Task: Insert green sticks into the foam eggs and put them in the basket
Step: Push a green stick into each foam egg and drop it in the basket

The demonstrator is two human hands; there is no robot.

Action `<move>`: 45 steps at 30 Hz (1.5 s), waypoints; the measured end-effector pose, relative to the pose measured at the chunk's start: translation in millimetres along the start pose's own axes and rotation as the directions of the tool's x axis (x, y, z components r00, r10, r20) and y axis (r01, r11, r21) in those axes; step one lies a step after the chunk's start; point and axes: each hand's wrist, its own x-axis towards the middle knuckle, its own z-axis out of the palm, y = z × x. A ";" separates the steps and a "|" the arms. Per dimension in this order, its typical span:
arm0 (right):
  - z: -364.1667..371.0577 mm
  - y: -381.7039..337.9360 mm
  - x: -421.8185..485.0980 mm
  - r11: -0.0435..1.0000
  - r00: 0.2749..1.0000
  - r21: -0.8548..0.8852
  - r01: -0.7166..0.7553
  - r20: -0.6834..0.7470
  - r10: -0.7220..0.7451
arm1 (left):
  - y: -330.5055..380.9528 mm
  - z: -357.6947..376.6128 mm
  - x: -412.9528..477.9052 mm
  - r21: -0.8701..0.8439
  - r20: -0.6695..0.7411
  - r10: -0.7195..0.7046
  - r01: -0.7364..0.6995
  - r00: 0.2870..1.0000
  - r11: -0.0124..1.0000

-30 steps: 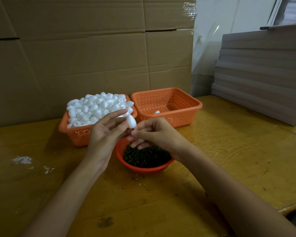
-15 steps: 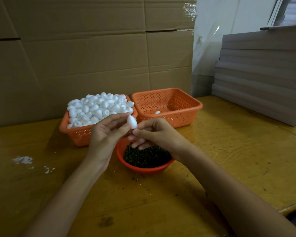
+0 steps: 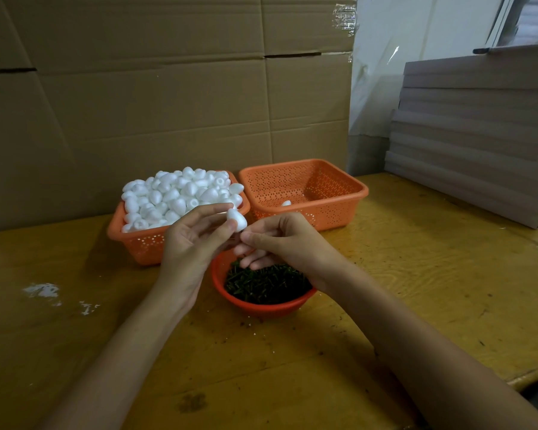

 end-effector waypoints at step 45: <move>-91.1 21.4 25.0 0.642 0.612 -0.727 -0.243 -0.628 -0.480 | -5.9 -61.5 12.6 0.965 0.084 0.185 -0.034 0.979 -0.260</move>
